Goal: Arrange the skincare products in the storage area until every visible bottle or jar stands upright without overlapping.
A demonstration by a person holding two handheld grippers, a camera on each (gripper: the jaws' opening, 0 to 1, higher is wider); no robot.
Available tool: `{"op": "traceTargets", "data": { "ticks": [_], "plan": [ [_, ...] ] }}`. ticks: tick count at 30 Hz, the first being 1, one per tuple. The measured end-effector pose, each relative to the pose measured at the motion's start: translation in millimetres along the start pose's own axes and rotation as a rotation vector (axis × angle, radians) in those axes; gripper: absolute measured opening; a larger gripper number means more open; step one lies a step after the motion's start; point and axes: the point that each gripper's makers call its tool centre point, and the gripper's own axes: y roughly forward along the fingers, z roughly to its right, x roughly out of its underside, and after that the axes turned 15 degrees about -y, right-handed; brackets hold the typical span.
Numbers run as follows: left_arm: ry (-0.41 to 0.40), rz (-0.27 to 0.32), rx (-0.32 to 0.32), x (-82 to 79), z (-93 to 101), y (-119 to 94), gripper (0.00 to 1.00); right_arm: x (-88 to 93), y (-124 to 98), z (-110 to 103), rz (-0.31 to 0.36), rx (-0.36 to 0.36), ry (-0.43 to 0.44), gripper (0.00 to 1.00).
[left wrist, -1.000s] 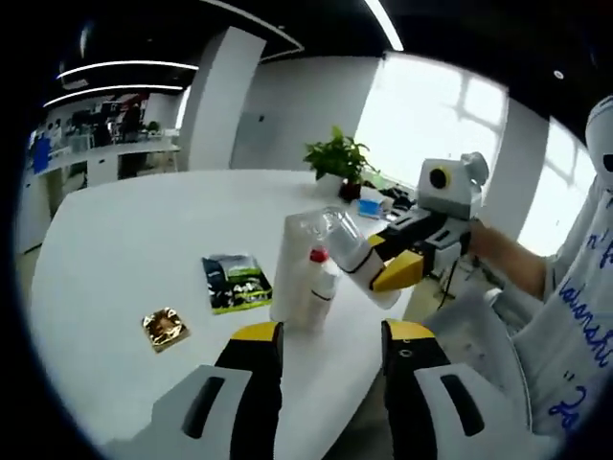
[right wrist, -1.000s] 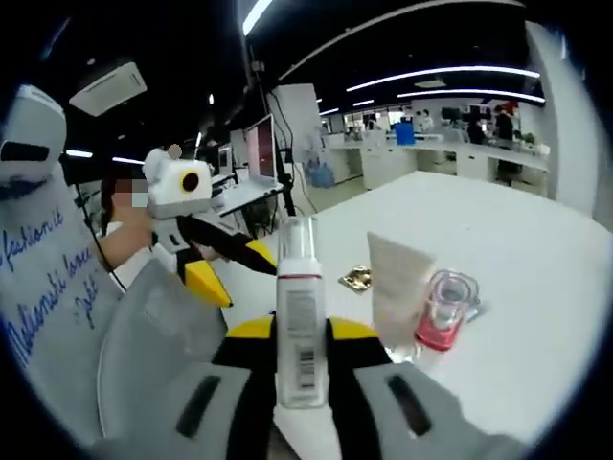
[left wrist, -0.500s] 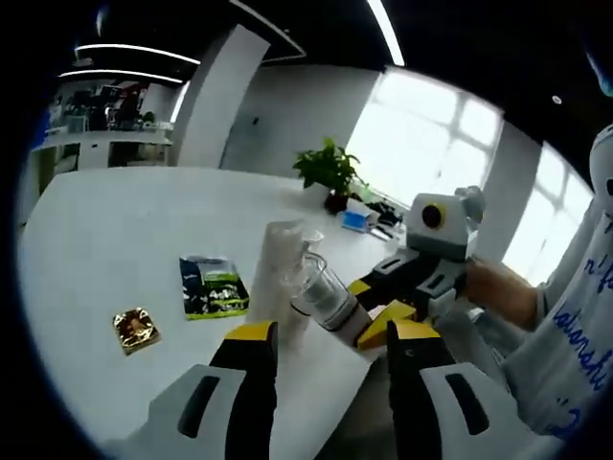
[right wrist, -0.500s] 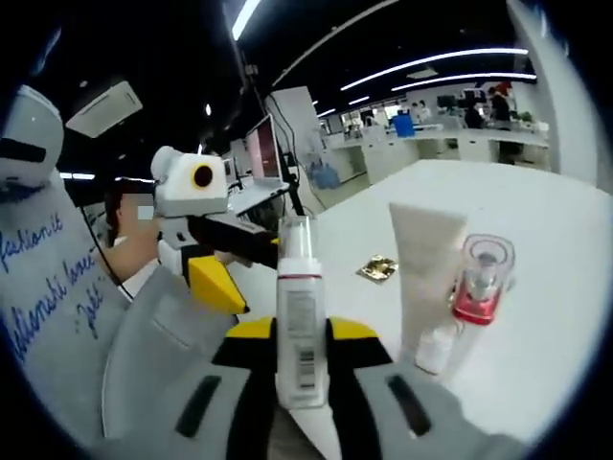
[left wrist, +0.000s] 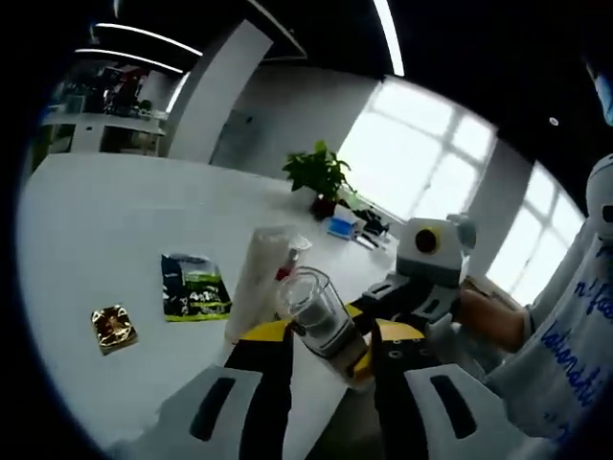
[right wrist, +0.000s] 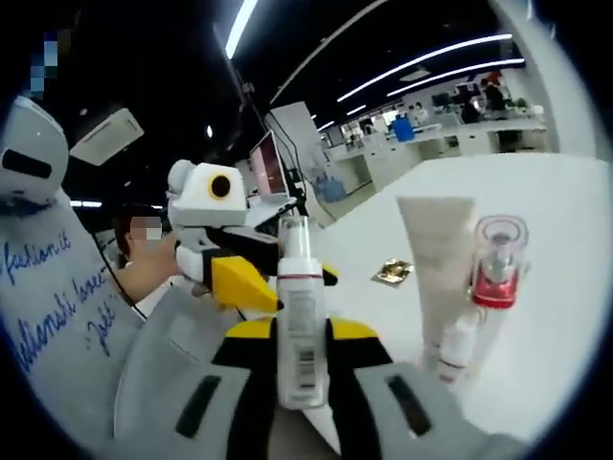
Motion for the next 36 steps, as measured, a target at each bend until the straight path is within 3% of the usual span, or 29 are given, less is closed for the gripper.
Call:
{"op": "traceTargets", "data": {
  "ticks": [10,22,26,29,36],
  "plan": [
    [-0.055,0.015,0.057,-7.2,4.0,2,0.25,-2.7,-4,-3,0.072,-0.033,0.058,0.19],
    [-0.108,0.054,0.100,-22.0,3.2,-2,0.22,1.0,-3,-7,0.083,-0.061,0.069,0.19],
    [-0.100,0.040,0.097,-16.2,11.6,6,0.21,6.3,2,-8,0.054,-0.064,0.053,0.19],
    [-0.142,0.019,0.075,-13.1,8.2,8,0.20,11.9,5,-6,0.032,-0.055,0.036,0.19],
    [-0.086,-0.019,0.013,-6.4,2.4,15,0.19,27.7,11,2,-0.088,0.014,-0.065,0.21]
  ]
}}
